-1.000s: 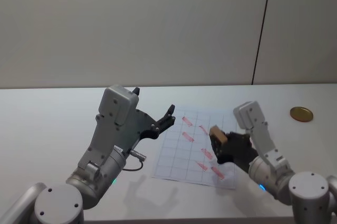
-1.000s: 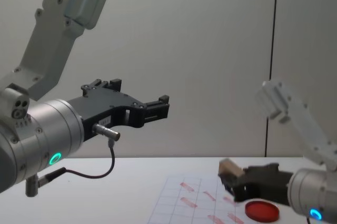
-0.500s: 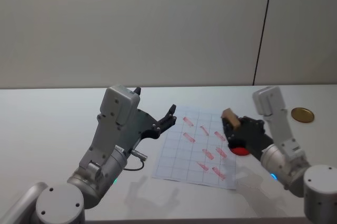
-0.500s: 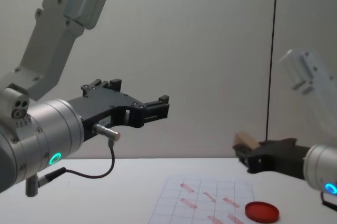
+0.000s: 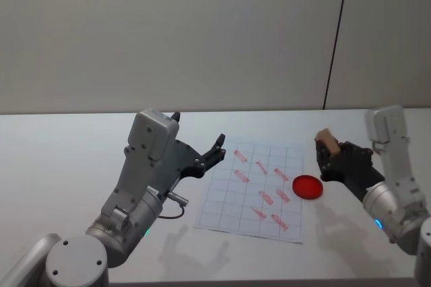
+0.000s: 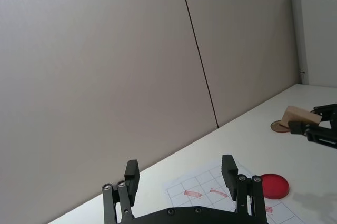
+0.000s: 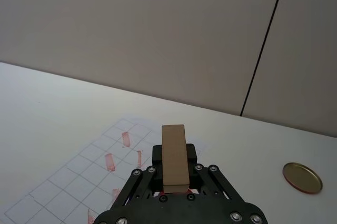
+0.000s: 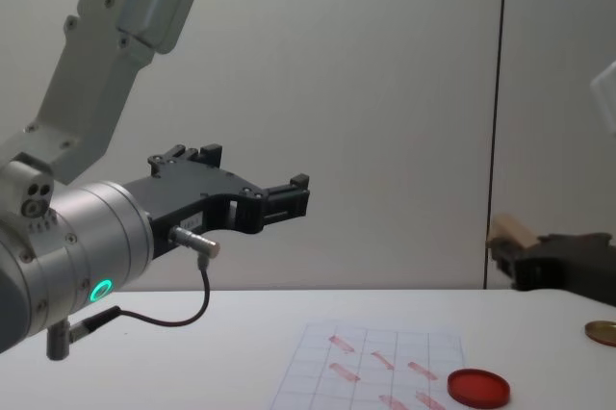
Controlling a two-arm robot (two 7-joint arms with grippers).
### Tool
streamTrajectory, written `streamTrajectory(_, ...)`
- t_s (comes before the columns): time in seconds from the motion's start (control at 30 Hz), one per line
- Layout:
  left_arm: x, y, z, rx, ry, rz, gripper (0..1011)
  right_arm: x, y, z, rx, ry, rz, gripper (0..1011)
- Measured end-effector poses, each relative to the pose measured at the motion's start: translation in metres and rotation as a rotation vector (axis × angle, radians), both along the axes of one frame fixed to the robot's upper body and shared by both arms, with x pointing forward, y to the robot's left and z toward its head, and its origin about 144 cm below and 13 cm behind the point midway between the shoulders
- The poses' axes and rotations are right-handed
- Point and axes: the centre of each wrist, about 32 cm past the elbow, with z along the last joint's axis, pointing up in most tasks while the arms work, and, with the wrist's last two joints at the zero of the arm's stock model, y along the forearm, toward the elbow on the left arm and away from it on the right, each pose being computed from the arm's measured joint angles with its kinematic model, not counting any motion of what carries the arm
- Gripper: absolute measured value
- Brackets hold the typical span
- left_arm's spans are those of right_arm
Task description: Use the one hand to pick up the stamp and affix it onto the A4 paper.
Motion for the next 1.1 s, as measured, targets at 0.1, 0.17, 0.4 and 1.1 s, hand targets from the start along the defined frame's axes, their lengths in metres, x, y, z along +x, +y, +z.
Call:
streamTrajectory(0.1, 0.0, 0.0, 0.0, 0.0, 0.0, 0.0, 993, -0.003, -0.004, 0.001, 0.01, -0.01, -0.018, 224)
streamTrajectory(0.17, 0.0, 0.0, 0.0, 0.0, 0.0, 0.0, 993, -0.005, -0.006, 0.002, 0.015, -0.014, -0.029, 224)
streamTrajectory(0.4, 0.0, 0.0, 0.0, 0.0, 0.0, 0.0, 993, -0.006, -0.011, 0.002, 0.021, -0.018, -0.059, 225)
streamTrajectory(1.1, 0.0, 0.0, 0.0, 0.0, 0.0, 0.0, 993, 0.032, -0.009, -0.014, -0.02, 0.062, -0.082, 224)
